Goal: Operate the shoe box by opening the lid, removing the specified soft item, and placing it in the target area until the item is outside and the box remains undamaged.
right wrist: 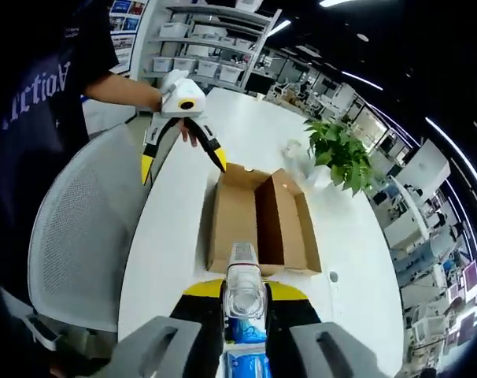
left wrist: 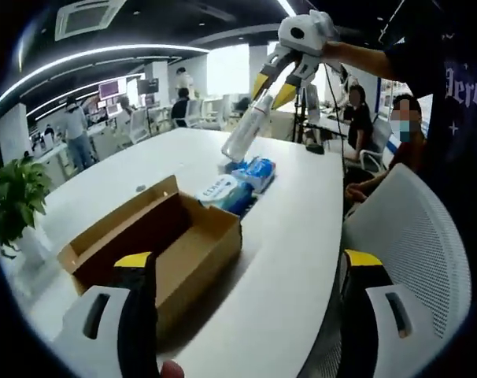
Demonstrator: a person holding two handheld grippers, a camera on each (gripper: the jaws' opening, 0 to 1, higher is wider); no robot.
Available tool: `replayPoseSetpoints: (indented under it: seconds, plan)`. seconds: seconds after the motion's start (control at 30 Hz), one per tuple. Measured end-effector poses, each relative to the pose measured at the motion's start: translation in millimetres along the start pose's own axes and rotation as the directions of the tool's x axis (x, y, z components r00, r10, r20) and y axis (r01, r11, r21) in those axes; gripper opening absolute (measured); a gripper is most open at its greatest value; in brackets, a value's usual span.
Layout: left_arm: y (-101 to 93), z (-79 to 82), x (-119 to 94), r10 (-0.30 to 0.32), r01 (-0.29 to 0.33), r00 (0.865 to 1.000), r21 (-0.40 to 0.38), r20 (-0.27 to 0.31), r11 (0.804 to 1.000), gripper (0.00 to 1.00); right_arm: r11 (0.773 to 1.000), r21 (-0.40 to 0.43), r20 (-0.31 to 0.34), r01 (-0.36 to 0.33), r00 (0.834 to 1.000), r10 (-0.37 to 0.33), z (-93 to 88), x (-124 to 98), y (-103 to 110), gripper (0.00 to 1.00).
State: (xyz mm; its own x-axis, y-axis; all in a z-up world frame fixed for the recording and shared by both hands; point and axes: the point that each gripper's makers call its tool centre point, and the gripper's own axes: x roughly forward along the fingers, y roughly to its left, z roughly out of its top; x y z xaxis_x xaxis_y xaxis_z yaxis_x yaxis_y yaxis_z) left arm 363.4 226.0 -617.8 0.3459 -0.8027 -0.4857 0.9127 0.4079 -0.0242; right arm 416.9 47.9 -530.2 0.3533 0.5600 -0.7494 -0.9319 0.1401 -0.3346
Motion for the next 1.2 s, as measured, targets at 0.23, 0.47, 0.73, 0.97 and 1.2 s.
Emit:
replayPoseSetpoints:
  seconds: [0.23, 0.47, 0.73, 0.97, 1.2]
  plan:
    - [2.6, -0.2, -7.8, 0.054, -0.054, 0.999, -0.005, 0.001, 0.999, 0.99, 0.999, -0.034, -0.074, -0.012, 0.997, 0.009, -11.1, -1.2, -24.1, 0.14]
    - [1.9, -1.4, -12.7, 0.084, -0.084, 0.996, -0.024, 0.018, 0.996, 0.99, 0.998, -0.058, -0.141, -0.039, 0.989, 0.031, -26.4, 3.3, -45.0, 0.14]
    - [1.4, -8.7, -17.2, 0.111, -0.111, 0.994, -0.024, 0.012, 0.994, 0.99, 0.996, -0.071, -0.200, -0.047, 0.979, 0.032, -42.9, 13.9, -70.1, 0.14]
    - [3.8, -11.4, -21.4, 0.131, -0.131, 0.991, -0.027, 0.011, 0.991, 0.99, 0.993, -0.083, -0.275, -0.080, 0.960, 0.054, -64.3, 32.8, -82.7, 0.14]
    - [4.7, -15.2, -22.6, 0.141, -0.141, 0.990, -0.033, 0.004, 0.990, 0.99, 0.989, -0.093, -0.352, -0.117, 0.933, 0.077, -85.1, 53.1, -93.2, 0.15]
